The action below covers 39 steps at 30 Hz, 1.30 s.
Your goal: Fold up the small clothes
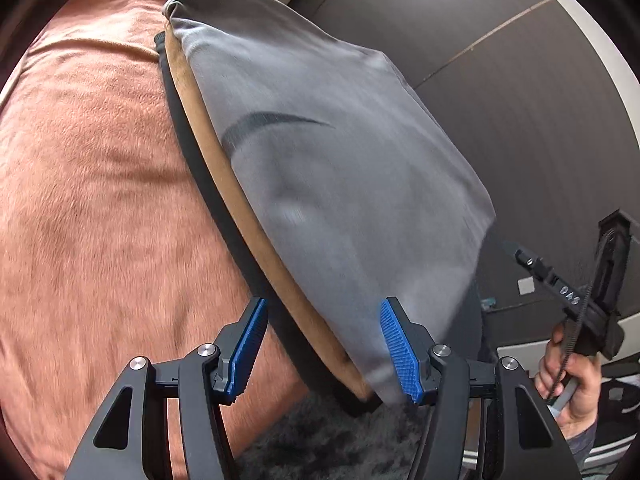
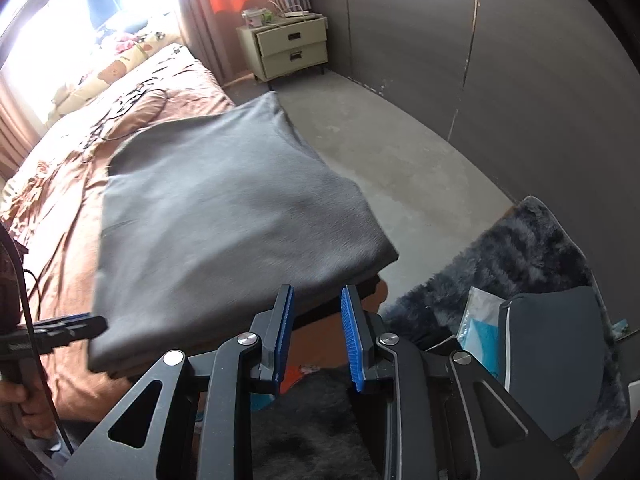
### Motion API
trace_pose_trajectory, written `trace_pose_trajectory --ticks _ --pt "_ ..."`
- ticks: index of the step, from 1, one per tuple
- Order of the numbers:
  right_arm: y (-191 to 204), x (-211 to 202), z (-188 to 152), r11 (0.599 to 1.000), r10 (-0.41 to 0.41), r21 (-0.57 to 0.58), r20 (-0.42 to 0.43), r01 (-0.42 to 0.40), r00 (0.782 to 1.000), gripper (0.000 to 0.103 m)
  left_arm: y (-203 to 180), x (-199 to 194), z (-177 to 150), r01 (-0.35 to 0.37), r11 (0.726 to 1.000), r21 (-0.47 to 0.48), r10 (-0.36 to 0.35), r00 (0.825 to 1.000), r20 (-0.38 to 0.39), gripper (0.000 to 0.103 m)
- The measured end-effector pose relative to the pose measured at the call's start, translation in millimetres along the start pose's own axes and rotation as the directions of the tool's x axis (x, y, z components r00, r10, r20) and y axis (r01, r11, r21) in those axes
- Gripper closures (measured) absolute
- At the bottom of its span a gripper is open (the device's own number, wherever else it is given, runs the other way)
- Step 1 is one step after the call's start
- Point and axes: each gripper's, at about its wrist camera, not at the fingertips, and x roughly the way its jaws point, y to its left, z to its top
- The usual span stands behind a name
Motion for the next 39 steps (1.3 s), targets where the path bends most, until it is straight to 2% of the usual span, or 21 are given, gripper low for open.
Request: trace_pose_trajectory --ticks 2,3,4,7,10,12,15,17,21,33,39 --pt "4.5 -14.1 -5.4 1.0 -0.007 -0.006 0.015 0.008 1.0 0.054 -6.3 -6.9 -5.3 -0.007 1.0 0.011 0.007 1.0 0.007 0.042" --pt "7.1 -23.4 -9.8 1.0 -0.009 0.0 0.027 0.01 1.0 0.037 -8.7 -11.0 -7.5 -0.006 1.0 0.014 0.006 1.0 0.01 0.042" --pt "8.4 -30.9 -12.0 1.0 -0.004 0.005 0.035 0.004 0.999 0.032 -11.7 -15.9 -9.5 -0.005 1.0 0.02 0.005 1.0 0.012 0.042" --pt "12.4 -49.9 -19.1 1.0 0.013 0.017 0.046 -0.014 0.999 0.024 -20.1 -35.2 -16.9 -0.02 0.999 0.049 0.019 0.999 0.032 0.042" --pt "17.1 -70.1 -27.1 1.0 0.017 0.016 0.058 -0.018 0.998 0.021 -25.9 -52.7 -17.1 -0.028 0.998 0.062 0.024 0.998 0.06 0.035" --pt "21.7 -81.9 -30.5 1.0 0.024 0.014 0.065 -0.025 0.998 0.021 -29.6 -69.3 -21.4 -0.033 0.997 0.073 0.026 0.995 0.091 0.021" --pt "30.9 -102.3 -36.7 1.0 0.026 0.009 0.086 -0.027 0.996 0.018 -34.2 -101.2 -31.4 -0.055 0.992 0.111 0.039 0.989 0.146 0.007" --pt "40.2 -115.6 -40.1 1.0 0.016 0.0 0.102 -0.016 0.995 0.017 -37.2 -121.6 -38.3 -0.061 0.988 0.141 0.036 0.984 0.177 0.005" --pt "60.7 -137.7 -47.1 1.0 -0.017 -0.007 0.12 0.018 0.993 0.001 -42.4 -154.7 -54.1 -0.095 0.98 0.176 0.052 0.971 0.234 0.002" --pt "124.9 -209.3 -92.9 0.999 -0.019 -0.046 0.193 0.029 0.981 0.0 -35.4 -253.7 -107.6 -0.146 0.958 0.246 0.049 0.931 0.362 0.0" --pt "144.6 -230.8 -107.4 0.997 -0.011 -0.069 0.221 0.026 0.975 0.0 -27.2 -302.0 -136.9 -0.169 0.958 0.233 0.05 0.896 0.442 0.0"
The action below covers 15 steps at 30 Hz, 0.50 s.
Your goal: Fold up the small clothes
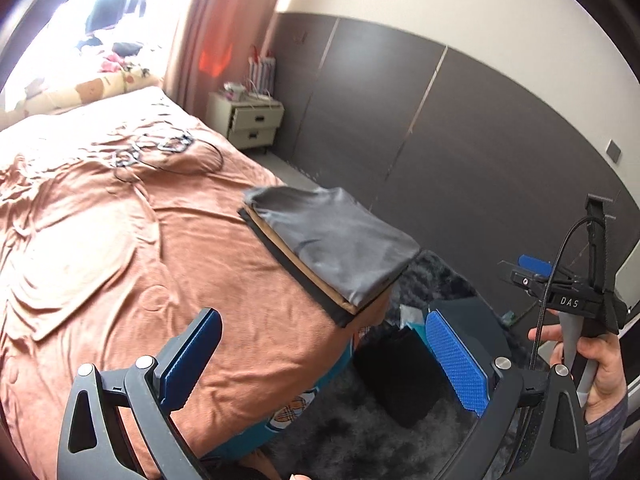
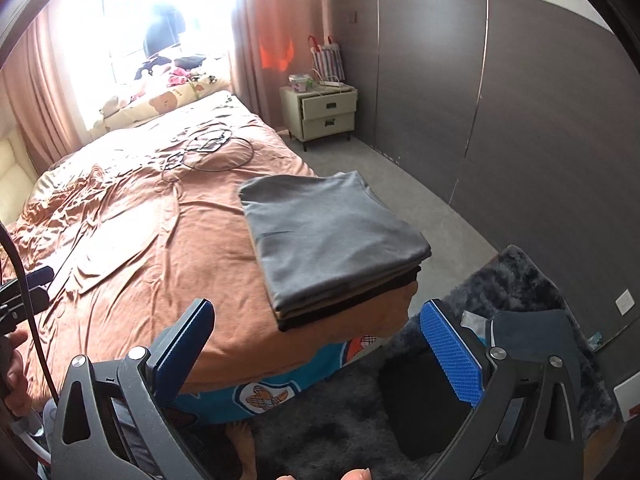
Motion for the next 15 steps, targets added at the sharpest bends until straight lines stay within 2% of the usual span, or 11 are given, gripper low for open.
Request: trace_pose_trajectory --ticks 10,15 --pt "41.7 -35.4 -20.1 0.999 0.023 -0.049 0.022 -0.022 1.0 0.0 28.5 -84.4 -31.4 -0.081 0.997 -0.01 0.082 0.992 0.097 0.0" --pt "58.1 -49.0 -32.6 0.996 0.069 -0.056 0.047 -0.067 0.996 0.0 44.1 -130.6 -50.6 -0.139 0.99 -0.022 0.141 0.977 0.158 0.0"
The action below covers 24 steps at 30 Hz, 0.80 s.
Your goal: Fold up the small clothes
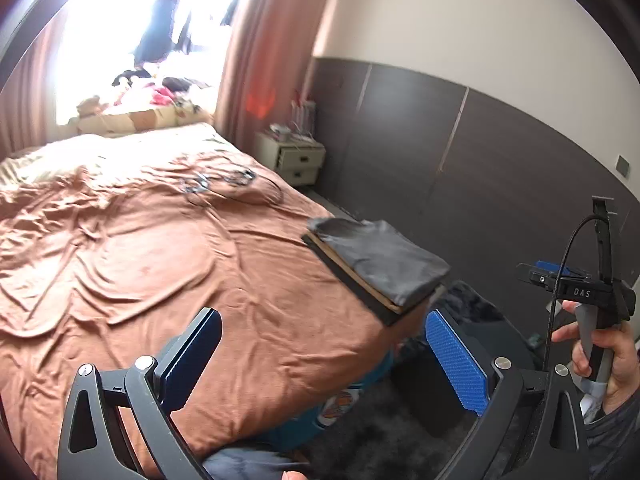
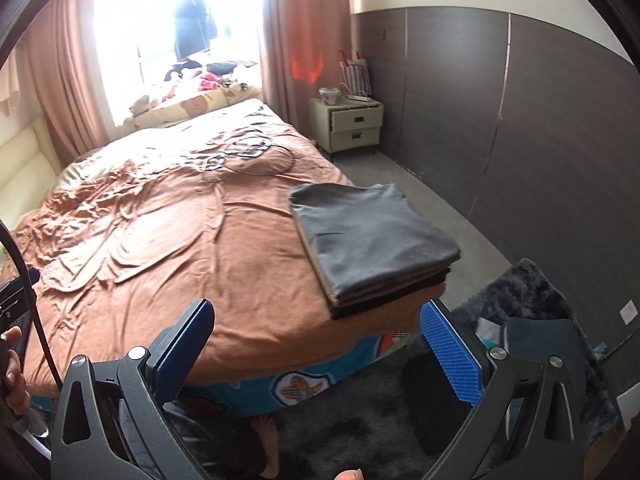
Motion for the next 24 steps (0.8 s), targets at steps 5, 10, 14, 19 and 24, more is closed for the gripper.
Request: trace_pose_trajectory --ticks 5,10,14,19,24 --pt "17.1 -10.7 -16.6 1.0 0.03 0.004 0.027 -0.03 0.999 0.0 15.3 -40.4 -12.1 -0.067 0.998 0.001 0.067 0.997 0.045 0.001" --pt "23.8 -12.2 -30.9 0.998 0.06 0.032 0.047 -0.062 0.997 0.0 23.6 -79.4 -25.4 -0.118 0.993 0.015 0.116 0.989 0.089 0.0" --pt "29.9 -15.5 -43.6 0.996 0.077 0.036 0.071 -0.08 0.994 0.0 27.0 -106.5 -38.6 -0.153 0.988 0.033 0.148 0.982 0.12 0.0" --pt "37.4 -21.2 -60.8 0.995 0.09 0.023 0.104 -0.092 0.991 0.0 34.2 -129.0 -54.4 -0.172 0.985 0.022 0.166 0.974 0.153 0.0" --pt "43.0 -23.9 -81.9 0.994 0.101 0.02 0.133 -0.105 0.986 0.0 38.5 -147.0 -72.1 -0.19 0.982 -0.001 0.187 0.964 0.187 0.0"
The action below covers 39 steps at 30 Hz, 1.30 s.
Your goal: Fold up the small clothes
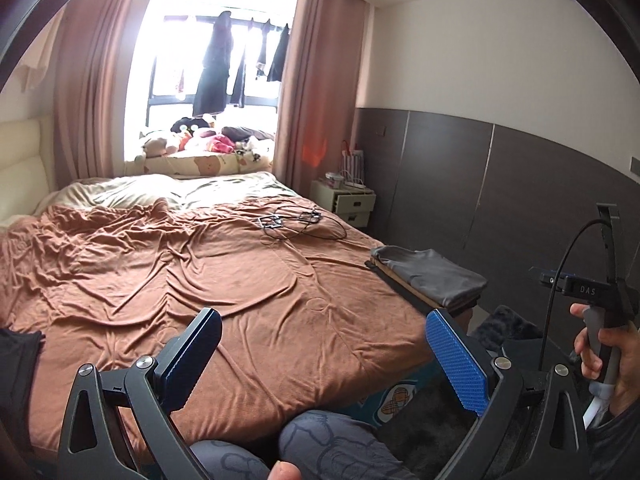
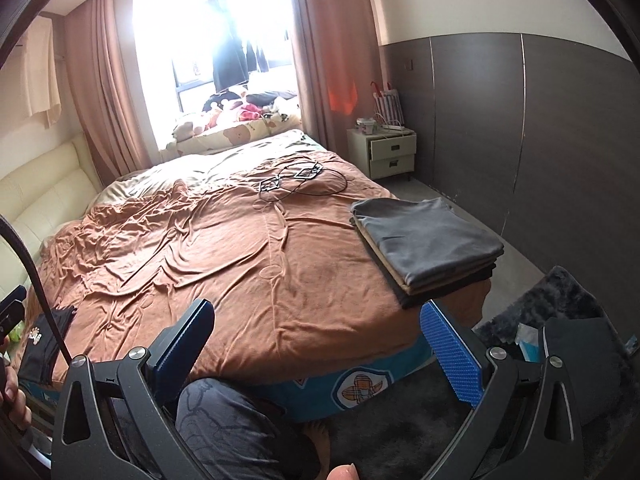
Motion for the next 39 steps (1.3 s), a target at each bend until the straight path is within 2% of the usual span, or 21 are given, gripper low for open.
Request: trace_pose_trajectory --ticks 8,15,20,26,39 --pt "15.9 -8.2 -36.0 1.0 0.004 -0.008 0.026 -0.004 1.0 0.0 -4.1 -19.4 -26.5 -0.044 0.998 0.04 0.042 0.998 0.041 0.0" --pt "32.6 -18.0 -64.1 1.0 -0.004 -0.031 0.061 0.006 0.998 0.0 -5.1 -30.6 -51.2 -0.065 0.997 0.031 0.063 0.996 0.064 0.0" --pt "42.4 -13.1 -85.1 0.999 0.007 -0.033 0.048 -0.005 0.999 0.0 -3.1 -29.8 -70.3 -0.085 0.996 0.028 0.083 0.995 0.053 0.0" --pt "54.8 -2.4 -105.0 0.997 -0.031 -0.062 0.044 0.034 0.999 0.0 1.7 -25.4 -90.3 -0.086 0.996 0.015 0.086 0.996 0.037 0.0" --pt "65.5 -0.3 -124.4 0.997 -0.045 -0.057 0.066 0.049 0.997 0.0 14.4 -22.1 -106.4 -0.104 0.994 -0.014 0.104 0.994 0.024 0.0"
